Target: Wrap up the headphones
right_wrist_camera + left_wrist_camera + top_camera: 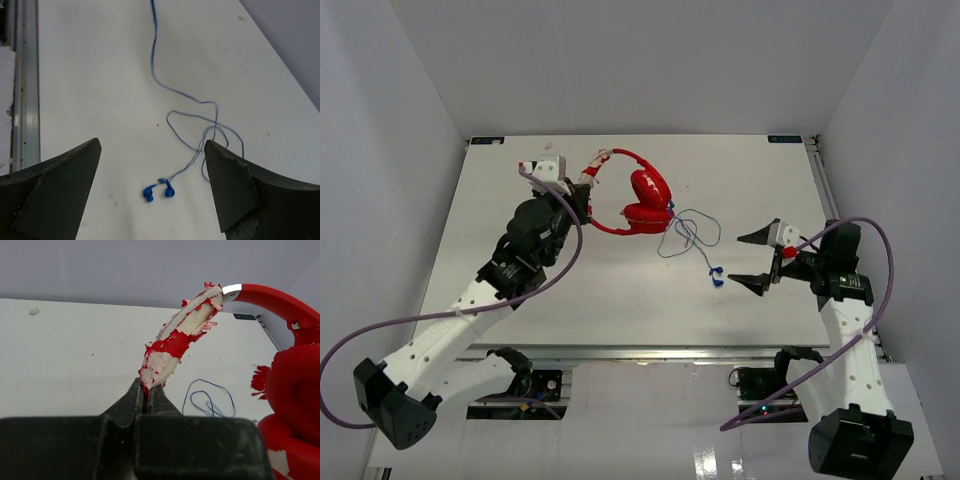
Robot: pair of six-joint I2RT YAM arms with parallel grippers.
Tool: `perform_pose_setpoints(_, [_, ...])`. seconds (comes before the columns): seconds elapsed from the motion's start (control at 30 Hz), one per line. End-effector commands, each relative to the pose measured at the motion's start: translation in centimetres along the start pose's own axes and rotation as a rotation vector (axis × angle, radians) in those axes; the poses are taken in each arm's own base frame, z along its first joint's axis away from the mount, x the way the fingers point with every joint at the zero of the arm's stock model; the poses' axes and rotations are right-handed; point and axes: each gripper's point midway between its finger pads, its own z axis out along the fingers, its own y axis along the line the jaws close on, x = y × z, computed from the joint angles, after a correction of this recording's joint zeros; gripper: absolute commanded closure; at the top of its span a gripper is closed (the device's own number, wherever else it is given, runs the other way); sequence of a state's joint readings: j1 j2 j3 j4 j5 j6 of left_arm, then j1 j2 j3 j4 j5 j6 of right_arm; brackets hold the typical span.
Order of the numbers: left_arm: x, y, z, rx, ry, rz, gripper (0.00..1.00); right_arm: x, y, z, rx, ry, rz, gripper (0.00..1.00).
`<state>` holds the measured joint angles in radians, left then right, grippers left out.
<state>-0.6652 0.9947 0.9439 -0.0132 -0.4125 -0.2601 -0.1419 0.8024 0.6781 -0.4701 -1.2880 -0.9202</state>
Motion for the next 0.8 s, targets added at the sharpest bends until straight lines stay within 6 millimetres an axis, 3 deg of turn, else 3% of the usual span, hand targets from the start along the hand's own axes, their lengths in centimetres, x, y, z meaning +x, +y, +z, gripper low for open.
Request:
perform_pose_setpoints(0.0, [-1.8,1.0,-1.5,-0.044,-0.05,-0.103,1.0,-4.2,0.7,3.1,-0.143,-0.037,-0.102,0.1])
perform_pose_setpoints(0.07, [-1.9,0.9,-1.7,-0.059,-0.033,-0.174,1.0,-5.1,1.7,5.0,-0.211,-0.06,-0.125,0.1])
perform_pose_setpoints(0.33, [-1.7,0.4,-1.5,-0.092,0.017,-0.323,1.0,-5.6,3.5,7.8,-0.334,-0.099,-0.096,0.1])
perform_pose_setpoints(0.43, [-1.8,-0.3,-1.4,-0.066,0.029,-0.362,1.0,-6.0,2.5,9.1,-0.303,-0.099,-0.133,0.1])
perform_pose_setpoints(0.63, [-1.8,-1.0,-1.9,-0.041,0.054,-0.417,1.0,-6.8,-2.0,11.1,-0.161,-0.102,-0.144,0.1])
perform_pose_setpoints(0.77, [-2.1,-0.5,-2.4,-0.062,0.052,-0.424,1.0,-7.6,-3.2,11.3,-0.121,-0.104,-0.148,0.1])
